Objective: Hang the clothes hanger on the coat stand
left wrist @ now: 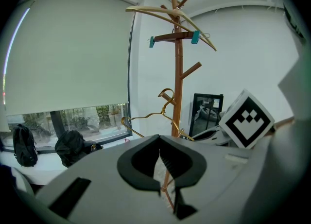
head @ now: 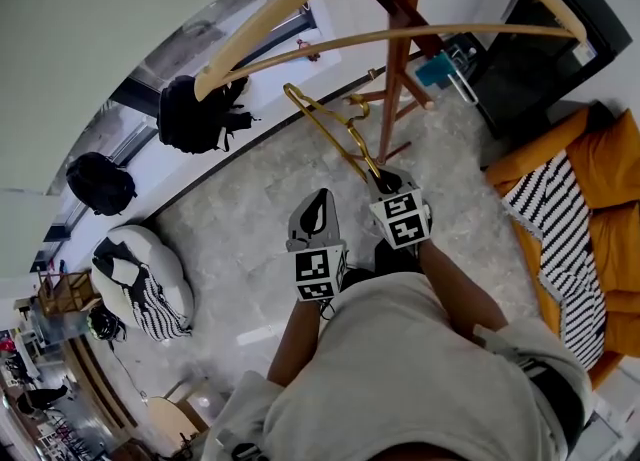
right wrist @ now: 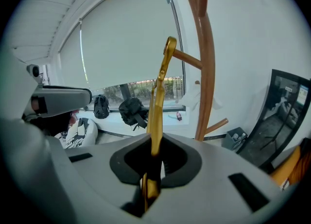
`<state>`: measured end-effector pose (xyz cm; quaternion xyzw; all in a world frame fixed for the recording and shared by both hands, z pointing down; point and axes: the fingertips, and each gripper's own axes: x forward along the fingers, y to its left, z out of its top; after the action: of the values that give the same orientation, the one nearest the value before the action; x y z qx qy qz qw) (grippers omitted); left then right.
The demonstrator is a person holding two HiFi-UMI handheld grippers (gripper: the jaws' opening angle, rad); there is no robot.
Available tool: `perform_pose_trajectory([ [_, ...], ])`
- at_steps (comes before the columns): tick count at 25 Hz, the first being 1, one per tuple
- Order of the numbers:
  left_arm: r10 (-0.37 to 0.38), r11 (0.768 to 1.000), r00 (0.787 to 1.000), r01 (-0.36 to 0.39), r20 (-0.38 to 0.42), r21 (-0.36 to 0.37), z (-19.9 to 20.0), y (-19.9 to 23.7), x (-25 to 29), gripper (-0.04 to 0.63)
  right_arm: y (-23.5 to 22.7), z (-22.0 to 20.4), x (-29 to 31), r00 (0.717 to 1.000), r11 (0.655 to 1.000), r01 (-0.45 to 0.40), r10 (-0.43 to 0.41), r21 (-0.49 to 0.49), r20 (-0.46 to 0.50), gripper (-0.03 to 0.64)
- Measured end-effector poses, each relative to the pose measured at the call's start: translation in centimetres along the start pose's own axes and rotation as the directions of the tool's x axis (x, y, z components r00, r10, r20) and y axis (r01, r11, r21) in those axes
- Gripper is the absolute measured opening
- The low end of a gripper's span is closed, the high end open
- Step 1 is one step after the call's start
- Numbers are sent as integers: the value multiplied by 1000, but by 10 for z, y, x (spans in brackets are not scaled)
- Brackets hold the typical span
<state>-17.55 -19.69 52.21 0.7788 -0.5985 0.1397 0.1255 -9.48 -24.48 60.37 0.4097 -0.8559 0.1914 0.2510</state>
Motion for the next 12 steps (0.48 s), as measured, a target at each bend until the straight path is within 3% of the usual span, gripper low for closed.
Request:
perform_pose_trajectory([
  [12, 18, 1000, 1000, -18, 7, 1, 3, 1, 2, 11, 1, -1, 5, 1000, 1000, -29, 29, 9, -13, 17],
])
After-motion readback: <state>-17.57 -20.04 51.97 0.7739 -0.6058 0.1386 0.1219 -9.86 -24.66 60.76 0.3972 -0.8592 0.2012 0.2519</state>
